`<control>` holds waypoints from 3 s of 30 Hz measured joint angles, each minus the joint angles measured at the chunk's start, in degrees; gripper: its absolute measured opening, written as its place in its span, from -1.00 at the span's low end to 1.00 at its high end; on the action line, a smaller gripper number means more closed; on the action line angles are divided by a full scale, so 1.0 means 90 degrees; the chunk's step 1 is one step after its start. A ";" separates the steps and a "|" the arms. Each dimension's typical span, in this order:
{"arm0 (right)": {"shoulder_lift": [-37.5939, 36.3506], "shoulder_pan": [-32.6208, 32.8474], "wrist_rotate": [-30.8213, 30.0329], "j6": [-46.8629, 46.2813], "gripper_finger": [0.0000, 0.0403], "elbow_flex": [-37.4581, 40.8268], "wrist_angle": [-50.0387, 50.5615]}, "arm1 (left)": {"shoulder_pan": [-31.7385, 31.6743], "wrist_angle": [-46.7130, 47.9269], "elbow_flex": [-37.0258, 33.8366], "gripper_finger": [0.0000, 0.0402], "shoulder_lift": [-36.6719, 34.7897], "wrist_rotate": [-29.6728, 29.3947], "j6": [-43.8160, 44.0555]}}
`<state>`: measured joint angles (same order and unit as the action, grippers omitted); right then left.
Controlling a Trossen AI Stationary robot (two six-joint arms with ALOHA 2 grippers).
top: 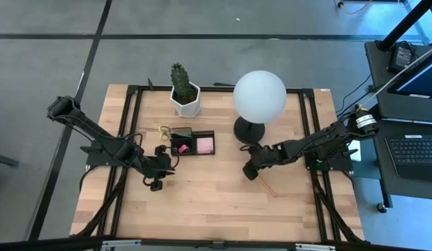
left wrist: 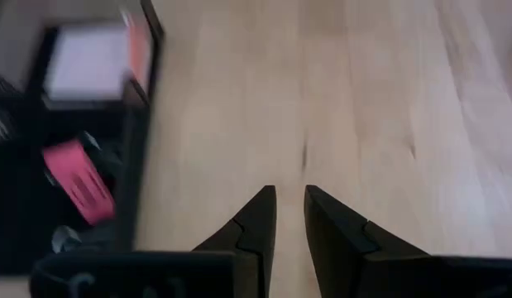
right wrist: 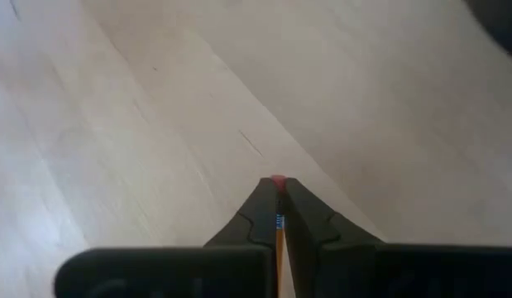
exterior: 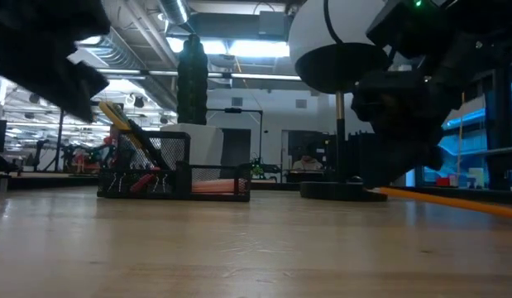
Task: Pick and place office supplies into organizer
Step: Put the orange pencil into the black desk organizer
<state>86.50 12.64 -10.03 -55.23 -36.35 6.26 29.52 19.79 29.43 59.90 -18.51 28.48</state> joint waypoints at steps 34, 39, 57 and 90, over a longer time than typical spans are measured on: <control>0.0135 -0.0771 -0.0357 0.4895 -0.96 -0.2605 -0.1989 | 0.0044 -0.0187 0.0010 -0.70 -0.1288 0.0324 -0.1181; 0.0154 -0.0948 -0.0340 0.4997 -0.96 -0.2621 -0.1914 | 0.0038 0.0560 0.0010 -0.70 -0.1248 -0.0583 -0.0439; 0.1705 -0.1073 0.0527 0.5226 -0.94 -0.2616 -0.1835 | 0.0036 0.0928 0.0010 -0.70 -0.1212 -0.0650 0.0088; 0.1559 -0.0923 0.1412 0.1021 -0.20 -0.2616 -0.1088 | 0.0037 0.0923 0.0010 -0.70 -0.1212 -0.0599 0.0089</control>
<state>100.53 4.34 2.68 -46.04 -59.90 -3.53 29.85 28.10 29.52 48.99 -23.90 29.29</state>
